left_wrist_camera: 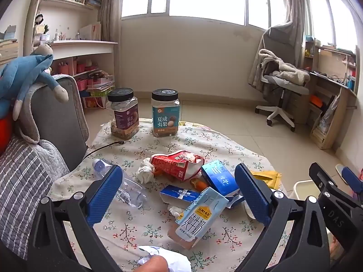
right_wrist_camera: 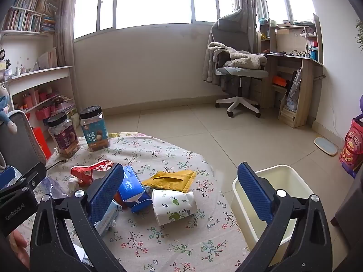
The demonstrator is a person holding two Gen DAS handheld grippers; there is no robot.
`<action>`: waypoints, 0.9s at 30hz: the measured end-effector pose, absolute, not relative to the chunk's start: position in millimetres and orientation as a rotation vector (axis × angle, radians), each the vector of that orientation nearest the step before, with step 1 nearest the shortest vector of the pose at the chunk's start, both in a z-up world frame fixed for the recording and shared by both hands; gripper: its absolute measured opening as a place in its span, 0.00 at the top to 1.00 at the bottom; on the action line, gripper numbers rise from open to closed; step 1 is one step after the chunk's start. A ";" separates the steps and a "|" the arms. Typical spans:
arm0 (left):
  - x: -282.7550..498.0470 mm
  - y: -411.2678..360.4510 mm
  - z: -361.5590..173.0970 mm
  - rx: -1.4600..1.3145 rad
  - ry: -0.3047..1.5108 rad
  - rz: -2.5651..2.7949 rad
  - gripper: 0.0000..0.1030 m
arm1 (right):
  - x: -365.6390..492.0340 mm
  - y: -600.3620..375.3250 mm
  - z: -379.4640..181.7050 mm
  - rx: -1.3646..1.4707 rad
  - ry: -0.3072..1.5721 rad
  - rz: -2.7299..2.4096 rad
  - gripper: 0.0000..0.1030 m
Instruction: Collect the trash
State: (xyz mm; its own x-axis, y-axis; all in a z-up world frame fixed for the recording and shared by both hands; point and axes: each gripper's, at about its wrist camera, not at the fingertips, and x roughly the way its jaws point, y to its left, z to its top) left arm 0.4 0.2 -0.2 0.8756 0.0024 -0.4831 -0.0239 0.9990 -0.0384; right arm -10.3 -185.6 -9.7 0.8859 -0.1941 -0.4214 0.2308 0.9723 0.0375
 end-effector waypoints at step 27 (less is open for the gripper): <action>0.4 0.0 -2.5 -0.044 0.512 0.008 0.06 | -10.2 -185.2 -9.2 0.091 0.433 -0.219 0.07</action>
State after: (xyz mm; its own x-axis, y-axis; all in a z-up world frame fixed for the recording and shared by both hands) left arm 0.4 0.0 -2.5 0.8720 -0.0033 -0.4895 -0.0189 0.9990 -0.0403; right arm -10.2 -185.2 -9.2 0.8845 -0.1912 -0.4256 0.2297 0.9724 0.0405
